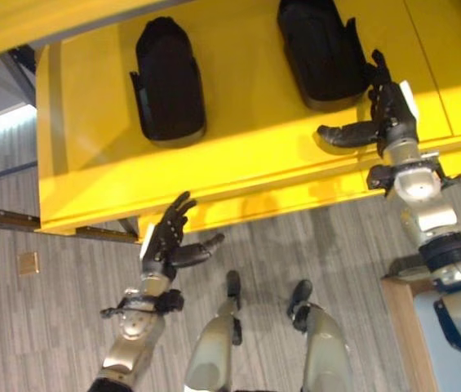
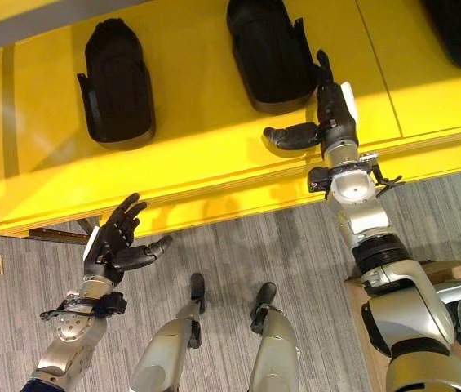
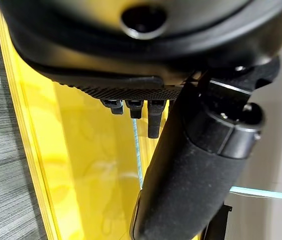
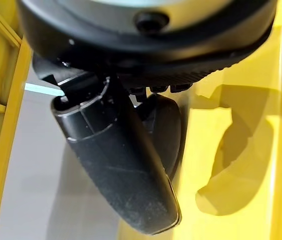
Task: Move parts from the plastic box to the shelf.
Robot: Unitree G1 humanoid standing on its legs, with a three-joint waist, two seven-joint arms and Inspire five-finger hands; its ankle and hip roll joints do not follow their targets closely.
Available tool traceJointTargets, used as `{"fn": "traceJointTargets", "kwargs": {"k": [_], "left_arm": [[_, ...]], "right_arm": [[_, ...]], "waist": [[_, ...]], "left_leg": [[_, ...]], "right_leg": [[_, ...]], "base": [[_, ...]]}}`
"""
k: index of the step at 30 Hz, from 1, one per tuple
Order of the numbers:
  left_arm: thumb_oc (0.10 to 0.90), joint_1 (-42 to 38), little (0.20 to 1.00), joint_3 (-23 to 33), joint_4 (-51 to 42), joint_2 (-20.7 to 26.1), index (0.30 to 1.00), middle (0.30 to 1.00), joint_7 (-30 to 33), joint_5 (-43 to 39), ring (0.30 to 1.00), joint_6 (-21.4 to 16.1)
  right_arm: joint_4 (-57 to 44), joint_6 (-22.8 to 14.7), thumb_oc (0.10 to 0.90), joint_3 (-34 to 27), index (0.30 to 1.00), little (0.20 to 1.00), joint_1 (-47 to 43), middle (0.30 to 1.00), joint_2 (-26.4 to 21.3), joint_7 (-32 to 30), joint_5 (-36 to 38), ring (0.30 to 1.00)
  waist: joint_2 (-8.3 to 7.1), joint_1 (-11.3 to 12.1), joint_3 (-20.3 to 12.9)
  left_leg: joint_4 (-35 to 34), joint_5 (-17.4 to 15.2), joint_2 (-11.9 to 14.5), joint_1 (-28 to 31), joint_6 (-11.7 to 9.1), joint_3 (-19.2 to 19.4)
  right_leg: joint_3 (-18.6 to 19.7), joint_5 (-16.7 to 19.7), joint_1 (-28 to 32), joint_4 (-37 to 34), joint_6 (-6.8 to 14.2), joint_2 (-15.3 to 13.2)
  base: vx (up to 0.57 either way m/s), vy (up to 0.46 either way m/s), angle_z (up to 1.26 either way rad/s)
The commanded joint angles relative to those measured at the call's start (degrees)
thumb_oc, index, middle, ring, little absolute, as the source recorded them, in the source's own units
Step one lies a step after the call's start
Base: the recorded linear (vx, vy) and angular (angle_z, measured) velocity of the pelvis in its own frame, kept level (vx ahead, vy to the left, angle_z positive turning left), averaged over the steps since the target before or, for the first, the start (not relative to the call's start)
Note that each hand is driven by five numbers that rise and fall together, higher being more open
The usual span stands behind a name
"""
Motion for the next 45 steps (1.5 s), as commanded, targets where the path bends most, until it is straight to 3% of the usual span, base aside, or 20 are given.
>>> {"fn": "traceJointTargets", "kwargs": {"k": [1,9,20,29,34,39,42,45], "left_arm": [[0.900,2.7,1.000,1.0,-5.5,2.1,1.000,1.000,0.3,-1.5,1.000,-2.5],[0.900,2.8,1.000,1.5,-5.8,2.1,1.000,1.000,0.6,-0.7,1.000,-2.5],[0.900,4.6,1.000,3.4,-6.2,1.6,1.000,1.000,0.0,0.3,1.000,-1.9],[0.900,5.4,1.000,5.8,-5.1,0.2,1.000,1.000,0.0,2.3,1.000,-1.2],[0.900,5.7,1.000,6.4,-4.8,-0.2,1.000,1.000,0.0,3.3,1.000,-1.1],[0.900,6.9,1.000,7.2,-4.2,-1.0,1.000,1.000,0.0,5.3,1.000,-0.9],[0.900,7.3,1.000,7.2,-3.8,-1.6,1.000,1.000,-0.4,6.2,1.000,-0.8],[0.900,7.2,1.000,7.5,-3.2,-1.9,1.000,1.000,-0.3,7.2,1.000,-0.9]], "right_arm": [[-8.8,-7.4,0.900,-4.1,1.000,1.000,-5.9,1.000,-4.1,-3.7,-1.5,1.000],[-20.0,-10.0,0.900,-10.9,1.000,1.000,-1.7,1.000,-4.0,-7.6,-5.0,1.000],[-30.6,-10.7,0.900,-15.8,1.000,1.000,11.4,1.000,0.0,-4.4,-5.3,1.000],[-35.7,-10.7,0.900,-17.4,1.000,1.000,25.6,1.000,10.7,-0.2,-1.9,1.000],[-38.0,-10.1,0.900,-17.3,1.000,1.000,29.5,1.000,13.3,1.5,-1.2,1.000],[-40.5,-9.1,0.900,-16.1,1.000,1.000,37.3,1.000,17.7,4.8,1.1,1.000],[-39.7,-7.9,0.900,-14.5,1.000,1.000,43.9,1.000,21.1,8.3,6.8,1.000],[-39.2,-7.0,0.900,-13.8,1.000,1.000,46.6,1.000,21.5,9.2,6.6,1.000]], "waist": [[-3.25,0.1,-4.1],[-3.70,-0.7,-6.1],[-4.92,-1.0,-9.4],[-5.21,-2.1,-15.1],[-5.43,-2.8,-17.3],[-5.77,-4.3,-19.8],[-5.83,-5.5,-20.7],[-5.89,-6.1,-21.1]], "left_leg": [[2.6,-5.7,3.0,4.9,-2.7,0.4],[1.9,-5.9,2.8,6.4,-2.3,0.2],[1.2,-7.0,2.5,9.5,-1.8,-0.3],[-3.1,-6.8,1.8,14.1,-1.3,0.4],[-4.6,-6.7,1.1,15.5,-0.8,0.9],[-4.7,-7.7,-0.5,16.0,0.3,1.8],[-4.7,-8.5,-1.9,16.8,1.4,2.7],[-4.7,-9.0,-2.7,17.5,2.1,3.2]], "right_leg": [[1.9,10.2,0.8,-6.3,6.7,-2.2],[1.8,10.5,2.4,-7.1,7.1,-2.1],[0.8,10.6,7.0,-9.1,7.7,-2.2],[-0.4,12.1,13.9,-16.4,9.0,-1.2],[-0.4,13.0,15.8,-18.9,9.5,-1.0],[0.2,15.4,17.1,-20.7,10.7,-2.0],[1.4,17.2,17.2,-20.8,11.6,-3.3],[2.4,18.1,17.1,-20.2,12.0,-3.9]], "base": [[0.03,0.012,0.00],[0.02,0.020,0.01],[0.05,0.029,0.02],[0.07,0.058,-0.01],[0.03,0.065,-0.03],[-0.01,0.108,-0.06],[-0.02,0.148,-0.20],[0.00,0.081,-0.12]]}}
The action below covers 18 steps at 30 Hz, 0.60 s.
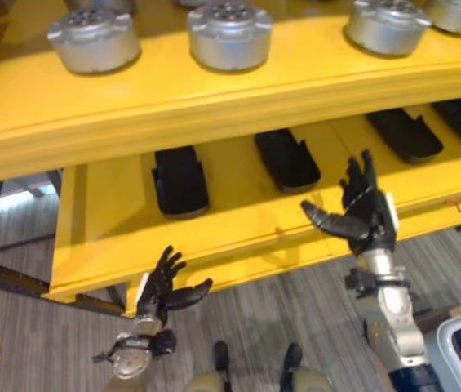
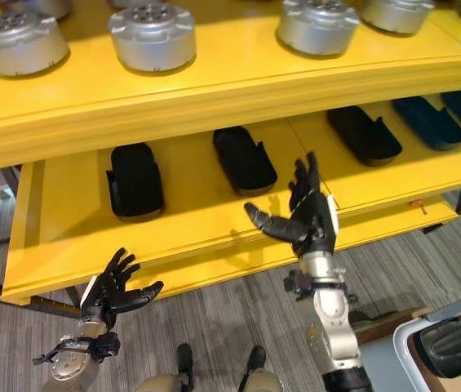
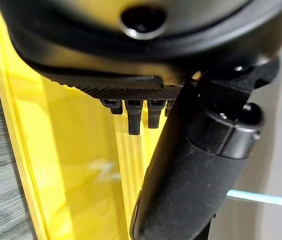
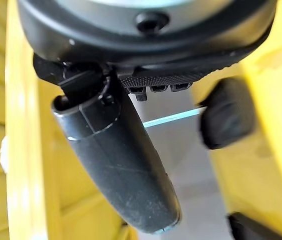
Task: Move parts from the plastic box to the shelf.
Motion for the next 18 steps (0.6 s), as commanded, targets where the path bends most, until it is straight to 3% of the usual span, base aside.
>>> {"fn": "traceJointTargets", "kwargs": {"k": [1,15,18], "left_arm": [[0.900,-5.6,1.000,4.6,-5.9,1.1,1.000,1.000,-0.3,3.9,1.000,-7.7],[0.900,-7.9,1.000,3.7,-5.4,0.8,1.000,1.000,-0.3,5.8,1.000,-8.2],[0.900,-8.6,1.000,2.9,-5.1,0.8,1.000,1.000,-0.8,5.6,1.000,-8.2]], "right_arm": [[-1.5,-4.4,0.900,0.8,1.000,1.000,-6.4,1.000,-1.2,2.6,1.5,1.000],[-1.3,-3.3,0.900,1.9,1.000,1.000,-1.7,1.000,-0.3,4.8,2.8,1.000],[-1.4,-3.1,0.900,2.4,1.000,1.000,-1.2,1.000,-0.3,5.2,2.8,1.000]], "waist": [[-2.28,-0.7,-6.4],[-2.67,-3.1,-6.7],[-3.01,-3.8,-6.2]], "left_leg": [[-0.5,-5.2,-0.5,3.3,0.7,0.6],[-0.5,-6.6,-3.3,5.5,2.5,1.9],[-0.5,-6.8,-3.6,5.7,2.7,3.3]], "right_leg": [[1.7,10.4,-2.3,-0.8,7.0,-5.5],[5.2,14.2,-2.9,1.3,8.0,-8.2],[6.3,16.6,-4.0,0.8,8.3,-8.5]], "base": [[0.01,0.078,-0.07],[0.01,0.071,-0.08],[0.01,0.044,-0.17]]}}
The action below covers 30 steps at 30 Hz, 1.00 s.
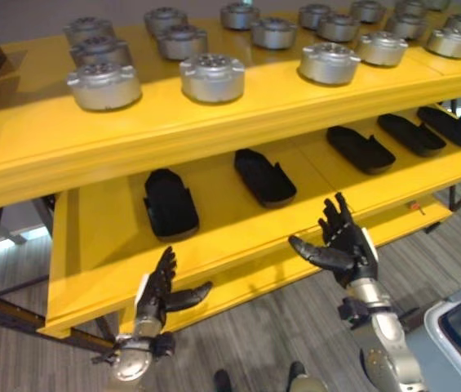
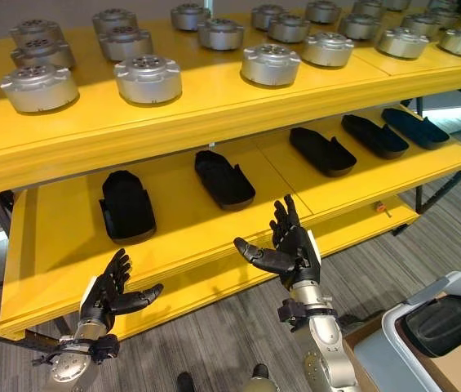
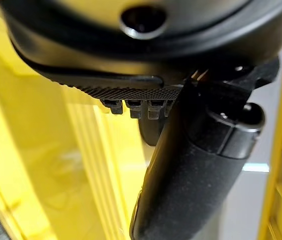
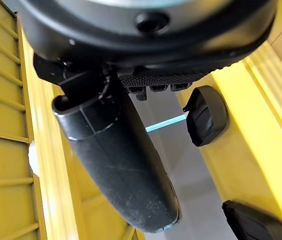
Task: Move parts from the plastic box to the shelf.
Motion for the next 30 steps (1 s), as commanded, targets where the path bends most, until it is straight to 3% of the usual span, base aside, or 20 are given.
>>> {"fn": "traceJointTargets", "kwargs": {"k": [1,2,4,5,6,7,8,10,12,13,15,19,23,27,30], "left_arm": [[0.900,-5.7,1.000,2.8,-5.2,0.7,1.000,1.000,-0.7,1.6,1.000,-7.7],[0.900,-5.9,1.000,2.7,-5.3,0.8,1.000,1.000,-0.7,1.2,1.000,-7.8],[0.900,-6.0,1.000,3.2,-5.8,0.9,1.000,1.000,-0.5,0.5,1.000,-7.8],[0.900,-5.9,1.000,3.5,-6.5,1.0,1.000,1.000,-0.4,0.0,1.000,-7.8],[0.900,-5.9,1.000,3.5,-6.6,1.0,1.000,1.000,-0.4,0.0,1.000,-7.8],[0.900,-5.8,1.000,4.2,-7.5,1.3,1.000,1.000,-0.4,-0.9,1.000,-7.6],[0.900,-5.7,1.000,4.2,-7.7,1.5,1.000,1.000,-0.4,-1.5,1.000,-7.5],[0.900,-5.7,1.000,4.1,-7.6,1.6,1.000,1.000,-0.5,-2.0,1.000,-7.3],[0.900,-5.8,1.000,3.6,-7.2,1.7,1.000,1.000,-0.5,-2.4,1.000,-7.2],[0.900,-5.7,1.000,3.7,-7.2,1.8,1.000,1.000,-0.8,-2.7,1.000,-7.4],[0.900,-5.2,1.000,4.0,-6.6,1.6,1.000,1.000,-1.1,-2.9,1.000,-7.8],[0.900,-5.1,1.000,3.7,-6.8,1.4,1.000,1.000,-1.5,-3.9,1.000,-8.0],[0.900,-5.4,1.000,3.1,-6.5,0.8,1.000,1.000,-1.9,-4.5,1.000,-7.9],[0.900,-8.3,1.000,1.4,-5.3,-0.2,1.000,1.000,-2.0,-5.1,1.000,-8.1],[0.900,-9.3,1.000,0.8,-4.9,-0.5,1.000,1.000,-2.0,-5.2,1.000,-8.1]], "right_arm": [[-1.8,-4.7,0.900,0.4,1.000,1.000,-5.8,1.000,-0.2,1.8,1.7,1.000],[-1.7,-4.8,0.900,0.7,1.000,1.000,-6.0,1.000,-0.1,1.9,1.8,1.000],[-1.6,-4.9,0.900,1.6,1.000,1.000,-7.2,1.000,-0.3,1.7,1.5,1.000],[-1.5,-4.9,0.900,2.5,1.000,1.000,-8.4,1.000,-0.2,1.4,1.5,1.000],[-1.4,-4.9,0.900,2.5,1.000,1.000,-8.5,1.000,-0.2,1.4,1.5,1.000],[-0.3,-4.8,0.900,3.2,1.000,1.000,-11.1,1.000,-0.1,0.4,0.9,1.000],[0.1,-4.7,0.900,3.5,1.000,1.000,-12.2,1.000,-0.1,0.1,0.7,1.000],[0.3,-4.5,0.900,3.7,1.000,1.000,-12.5,1.000,0.0,0.0,0.5,1.000],[0.2,-4.1,0.900,3.7,1.000,1.000,-12.2,1.000,0.0,0.1,0.2,1.000],[-0.4,-4.1,0.900,3.3,1.000,1.000,-11.9,1.000,-0.2,0.3,0.3,1.000],[-1.1,-4.4,0.900,2.8,1.000,1.000,-11.1,1.000,-0.6,0.7,0.2,1.000],[-1.8,-4.8,0.900,2.2,1.000,1.000,-10.3,1.000,-1.2,1.1,0.9,1.000],[-2.2,-5.4,0.900,1.6,1.000,1.000,-9.6,1.000,-2.0,1.1,1.3,1.000],[-4.3,-7.5,0.900,-1.2,1.000,1.000,-7.2,1.000,-3.9,0.7,2.0,1.000],[-5.1,-7.9,0.900,-2.3,1.000,1.000,-6.0,1.000,-4.7,0.7,1.9,1.000]], "waist": [[-0.98,-1.2,-2.1],[-0.96,-1.0,-1.6],[-0.16,0.3,-0.6],[0.65,1.8,-0.5],[0.75,1.7,-0.3],[1.38,3.7,-0.5],[1.32,3.9,-0.7],[1.08,3.9,-0.9],[0.56,3.6,-1.3],[0.02,3.8,-2.0],[-0.61,3.9,-3.0],[-0.46,3.6,-3.7],[0.23,2.7,-3.9],[1.67,-0.2,-3.6],[1.96,-0.9,-2.9]], "left_leg": [[-0.5,-5.5,-0.5,2.6,0.5,0.0],[-0.5,-5.4,-0.3,2.7,0.6,0.7],[-0.5,-5.6,0.7,3.3,0.6,2.9],[-0.5,-6.6,1.6,3.9,0.2,4.5],[-0.5,-6.8,1.8,4.1,0.1,4.4],[-0.5,-6.9,2.6,4.4,0.0,8.1],[-0.5,-6.8,2.9,4.4,-0.1,9.4],[-0.5,-6.8,3.0,4.4,-0.1,10.0],[-0.5,-6.7,3.1,4.2,-0.1,10.4],[-0.5,-6.4,3.7,3.9,-0.7,11.0],[-0.3,-5.3,5.0,3.7,-2.2,12.2],[0.0,-4.0,7.5,3.9,-3.9,13.4],[1.1,-2.6,11.4,3.8,-6.3,14.4],[5.7,-0.2,19.2,2.9,-10.7,16.0],[10.4,0.3,22.0,1.4,-11.9,15.6]], "right_leg": [[2.0,16.9,-3.7,-1.5,5.7,-5.4],[1.7,17.5,-4.3,-1.2,6.0,-5.5],[-4.7,16.4,-4.5,0.7,6.1,-7.4],[-10.3,14.4,-3.7,2.0,6.4,-9.4],[-10.5,14.1,-3.5,2.2,6.4,-9.4],[-19.6,13.6,-1.7,4.9,6.2,-13.6],[-21.3,13.8,-0.7,5.7,6.3,-14.9],[-20.7,14.0,-0.5,6.7,6.4,-15.2],[-16.8,13.6,-0.8,7.7,6.4,-13.9],[-14.5,13.4,0.8,4.5,6.4,-12.3],[-14.1,11.4,3.3,-1.7,6.3,-9.1],[-13.9,9.3,4.5,-4.6,5.6,-6.2],[-13.1,5.7,5.2,-6.4,3.7,-2.4],[-12.0,0.9,6.3,-7.3,0.0,3.8],[-11.4,-1.0,6.3,-6.2,-1.6,5.7]], "base": [[0.00,0.020,-0.37],[-0.02,0.019,-0.49],[-0.03,0.038,-0.57],[-0.01,0.040,-0.81],[-0.05,0.053,-1.26],[-0.07,-0.006,-1.32],[-0.08,-0.038,-0.92],[-0.01,-0.068,-0.75],[0.00,-0.165,-0.56],[-0.01,-0.281,-0.24],[0.04,-0.371,-0.33],[0.03,-0.209,-0.46],[0.01,-0.266,-0.32],[0.02,-0.367,-0.18],[0.03,-0.247,-0.09]]}}
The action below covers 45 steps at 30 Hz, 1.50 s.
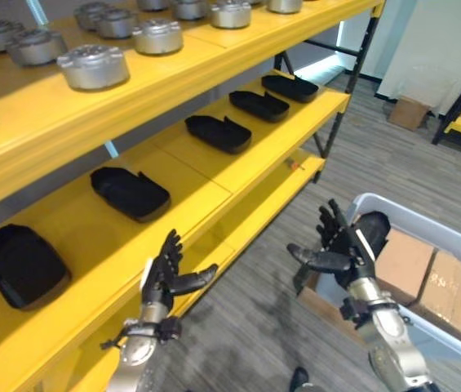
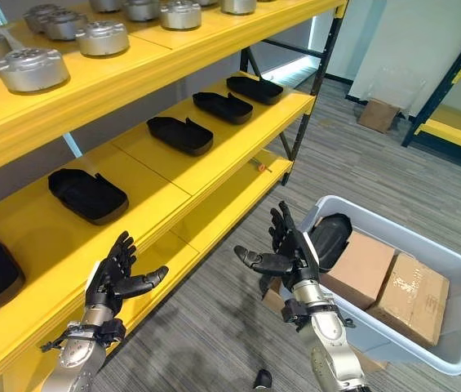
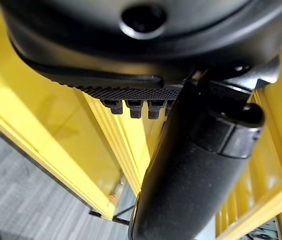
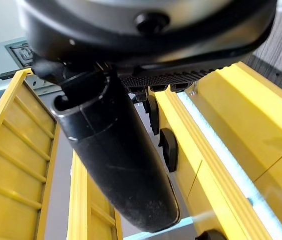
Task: Move parts from the plastic box to the shelf.
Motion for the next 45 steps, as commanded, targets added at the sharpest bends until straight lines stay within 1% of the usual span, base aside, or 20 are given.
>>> {"fn": "traceJointTargets", "kwargs": {"k": [1,5,7,8,9,10,11,12,13,14,15,19,26,30,33,37,39,41,44,45], "left_arm": [[0.900,-5.9,1.000,-0.1,-4.4,1.6,1.000,1.000,-0.9,-1.5,1.000,-7.0],[0.900,-6.5,1.000,-2.0,-4.3,0.9,1.000,1.000,-1.9,-2.7,1.000,-6.5],[0.900,-6.7,1.000,-2.9,-4.2,0.9,1.000,1.000,-2.0,-2.3,1.000,-6.3],[0.900,-6.8,1.000,-3.1,-4.2,0.8,1.000,1.000,-2.1,-2.2,1.000,-6.3],[0.900,-6.8,1.000,-3.1,-4.2,0.8,1.000,1.000,-2.1,-2.2,1.000,-6.3],[0.900,-6.5,1.000,-3.0,-4.4,0.7,1.000,1.000,-2.1,-2.0,1.000,-6.3],[0.900,-6.1,1.000,-2.8,-4.6,0.7,1.000,1.000,-1.7,-1.1,1.000,-6.6],[0.900,-5.6,1.000,-2.5,-4.8,0.7,1.000,1.000,-1.6,-0.7,1.000,-6.7],[0.900,-5.2,1.000,-2.2,-5.1,0.9,1.000,1.000,-1.8,-0.5,1.000,-6.9],[0.900,-5.2,1.000,-2.2,-5.1,0.9,1.000,1.000,-1.8,-0.5,1.000,-6.9],[0.900,-3.9,1.000,-1.5,-5.5,1.1,1.000,1.000,-2.3,-0.5,1.000,-6.8],[0.900,-4.5,1.000,-1.0,-5.0,1.5,1.000,1.000,-1.8,0.1,1.000,-6.8],[0.900,-7.2,1.000,-1.3,-4.4,1.9,1.000,1.000,-0.2,-0.2,1.000,-7.3],[0.900,-8.4,1.000,-1.7,-3.9,2.1,1.000,1.000,0.4,0.0,1.000,-7.4],[0.900,-9.3,1.000,-1.7,-4.0,2.2,1.000,1.000,1.4,0.7,1.000,-7.3],[0.900,-9.8,1.000,-2.3,-4.1,2.6,1.000,1.000,1.5,0.8,1.000,-7.2],[0.900,-10.0,1.000,-2.4,-4.1,2.6,1.000,1.000,1.7,0.8,1.000,-7.2],[0.900,-10.7,1.000,-2.2,-4.2,2.4,1.000,1.000,1.9,0.2,1.000,-7.4],[0.900,-11.5,1.000,-2.0,-2.9,2.3,1.000,1.000,2.7,0.8,1.000,-7.7],[0.900,-11.5,1.000,-2.0,-2.7,2.4,1.000,1.000,2.7,1.0,1.000,-7.8]], "right_arm": [[-10.1,-8.5,0.900,-5.2,1.000,1.000,-2.7,1.000,-0.2,0.7,2.4,1.000],[-10.9,-8.7,0.900,-7.3,1.000,1.000,-0.7,1.000,-1.7,0.4,1.8,1.000],[-10.6,-8.5,0.900,-7.0,1.000,1.000,-0.9,1.000,-1.4,0.2,1.5,1.000],[-10.2,-8.4,0.900,-6.7,1.000,1.000,-1.4,1.000,-1.3,0.3,1.6,1.000],[-10.2,-8.4,0.900,-6.7,1.000,1.000,-1.4,1.000,-1.3,0.3,1.6,1.000],[-10.0,-8.3,0.900,-6.3,1.000,1.000,-1.8,1.000,-1.3,0.6,1.9,1.000],[-8.5,-8.3,0.900,-4.4,1.000,1.000,-3.9,1.000,-0.9,0.9,1.5,1.000],[-7.6,-8.3,0.900,-3.5,1.000,1.000,-5.2,1.000,-0.8,1.1,1.6,1.000],[-7.0,-8.2,0.900,-2.7,1.000,1.000,-6.4,1.000,-0.7,1.4,1.8,1.000],[-7.0,-8.2,0.900,-2.7,1.000,1.000,-6.4,1.000,-0.6,1.4,1.8,1.000],[-6.5,-7.6,0.900,-1.6,1.000,1.000,-7.7,1.000,-0.4,2.4,2.3,1.000],[-5.7,-6.6,0.900,-0.6,1.000,1.000,-7.7,1.000,0.9,2.7,2.6,1.000],[-5.1,-5.8,0.900,1.4,1.000,1.000,-9.8,1.000,1.8,2.2,1.6,1.000],[-5.2,-5.6,0.900,1.7,1.000,1.000,-9.7,1.000,2.1,2.2,1.6,1.000],[-5.5,-5.4,0.900,1.6,1.000,1.000,-9.1,1.000,2.4,2.1,1.2,1.000],[-5.8,-5.5,0.900,1.8,1.000,1.000,-9.2,1.000,2.9,1.7,0.8,1.000],[-5.9,-5.4,0.900,2.0,1.000,1.000,-9.4,1.000,3.1,1.7,0.6,1.000],[-5.4,-5.3,0.900,2.4,1.000,1.000,-10.6,1.000,3.3,0.9,0.1,1.000],[-5.5,-5.3,0.900,1.9,1.000,1.000,-11.1,1.000,3.1,0.0,-1.6,1.000],[-5.9,-5.3,0.900,1.6,1.000,1.000,-10.9,1.000,3.0,0.0,-1.6,1.000]], "waist": [[-1.08,-0.1,-0.5],[-1.32,0.1,1.6],[-2.12,1.1,2.3],[-3.02,1.5,2.2],[-3.04,1.5,2.2],[-3.33,1.9,2.2],[-3.58,4.2,3.1],[-3.36,5.1,3.6],[-3.11,5.7,4.1],[-3.11,5.6,4.0],[-2.54,5.5,3.7],[-2.89,4.8,2.9],[-3.44,3.8,3.1],[-3.41,3.2,3.4],[-3.02,2.4,3.8],[-2.66,1.6,5.2],[-2.38,1.6,5.6],[-1.52,1.4,5.8],[-1.87,1.1,6.2],[-2.24,1.0,6.2]], "left_leg": [[14.0,-1.0,5.6,-3.4,-2.9,-4.1],[22.1,0.9,5.5,-8.1,-3.3,-8.6],[19.1,-3.6,-2.0,-12.4,-0.7,-14.5],[16.1,-3.7,-5.8,-14.9,1.2,-16.8],[16.0,-3.6,-5.8,-14.9,1.2,-16.8],[12.7,-3.1,-7.5,-15.2,1.6,-18.9],[9.2,-1.0,-12.9,-18.4,1.7,-28.0],[8.6,-0.4,-15.2,-19.2,1.7,-32.4],[8.0,0.1,-16.3,-19.6,1.6,-35.3],[7.8,0.3,-16.3,-19.8,1.6,-35.4],[6.5,-1.0,-16.3,-17.7,2.7,-36.4],[4.4,-2.1,-16.1,-13.8,4.8,-31.8],[5.8,-5.3,-16.2,-12.3,7.9,-25.4],[6.4,-6.3,-16.4,-11.9,8.7,-23.7],[6.7,-7.8,-17.0,-11.0,10.0,-22.6],[6.2,-8.7,-17.6,-9.2,11.2,-20.9],[6.2,-9.1,-17.6,-8.8,11.3,-20.5],[5.4,-10.7,-17.0,-7.2,10.2,-18.5],[6.2,-12.4,-16.1,-6.3,8.7,-18.7],[6.7,-12.9,-16.3,-6.1,8.5,-18.9]], "right_leg": [[2.4,-5.4,0.2,4.1,-1.0,1.4],[3.0,-6.9,1.3,3.3,-3.0,3.2],[4.6,-6.3,0.9,2.1,-2.6,3.0],[5.4,-4.8,-0.1,1.4,-2.2,2.4],[5.4,-4.8,-0.1,1.4,-2.2,2.4],[6.9,-4.1,-0.5,1.1,-1.8,2.8],[10.7,-2.7,-1.0,0.5,-1.0,3.6],[12.7,-2.4,-1.3,0.5,-0.9,4.3],[14.6,-2.4,-1.8,0.9,-0.8,4.9],[14.5,-2.3,-2.1,0.9,-0.8,4.8],[17.5,-3.2,-2.9,1.9,-0.9,5.8],[19.4,-4.1,-3.1,3.5,-0.9,5.0],[24.0,-5.0,-6.4,7.9,0.0,4.3],[25.2,-5.5,-7.7,9.9,0.5,4.5],[25.3,-5.9,-10.3,14.9,1.6,4.1],[24.2,0.1,-15.3,24.2,5.5,2.7],[22.9,0.9,-16.4,25.5,5.3,1.6],[18.7,3.2,-17.9,15.5,4.1,-5.0],[17.8,10.4,-18.5,4.3,6.1,-10.2],[17.4,11.3,-18.2,3.8,6.5,-10.4]], "base": [[0.02,-0.197,-0.19],[0.02,-0.156,-0.34],[-0.03,0.026,-0.05],[-0.05,0.060,-0.13],[-0.02,0.069,-0.26],[0.06,0.070,-0.72],[0.07,0.084,-0.92],[0.05,0.093,-1.50],[0.02,0.047,-1.74],[0.06,0.115,-1.92],[0.10,0.129,-1.63],[0.14,0.158,-0.96],[0.09,0.112,-0.41],[0.09,0.102,-0.51],[0.10,0.112,-0.15],[0.06,0.089,-0.31],[0.08,0.070,-0.30],[0.16,-0.049,-0.36],[0.21,-0.169,-0.59],[0.34,-0.249,-0.08]]}}
